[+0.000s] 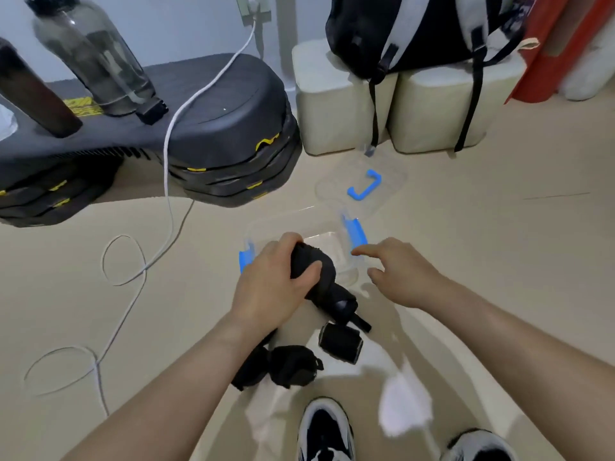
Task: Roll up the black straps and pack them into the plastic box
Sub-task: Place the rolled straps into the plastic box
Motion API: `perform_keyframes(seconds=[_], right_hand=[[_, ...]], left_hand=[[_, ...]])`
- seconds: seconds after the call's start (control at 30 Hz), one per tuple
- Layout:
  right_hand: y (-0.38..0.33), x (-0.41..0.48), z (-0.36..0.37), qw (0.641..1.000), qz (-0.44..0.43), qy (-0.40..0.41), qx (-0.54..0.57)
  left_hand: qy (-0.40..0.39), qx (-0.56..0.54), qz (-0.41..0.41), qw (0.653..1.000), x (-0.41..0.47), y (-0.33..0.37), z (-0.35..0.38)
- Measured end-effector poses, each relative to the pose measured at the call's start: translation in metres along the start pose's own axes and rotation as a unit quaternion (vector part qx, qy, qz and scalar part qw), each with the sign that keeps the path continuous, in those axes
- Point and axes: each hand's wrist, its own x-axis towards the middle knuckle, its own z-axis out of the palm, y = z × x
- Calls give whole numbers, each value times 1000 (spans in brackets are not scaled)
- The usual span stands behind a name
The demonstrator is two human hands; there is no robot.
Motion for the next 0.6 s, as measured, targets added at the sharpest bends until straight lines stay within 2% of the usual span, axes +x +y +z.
perform_keyframes(seconds=[0.1, 0.27, 0.43, 0.6], right_hand=[[10, 33, 31, 991, -41, 16, -129], [19, 85, 59, 967, -72, -21, -244], [33, 94, 64, 953, -83, 1, -293], [49, 77, 59, 954, -82, -2, -289]], left_hand=[[18, -66, -5, 998, 26, -22, 23], [9, -52, 35, 998, 82, -37, 46], [-30, 31, 54, 998, 129, -46, 77], [-82, 83, 80, 990, 143, -58, 122]])
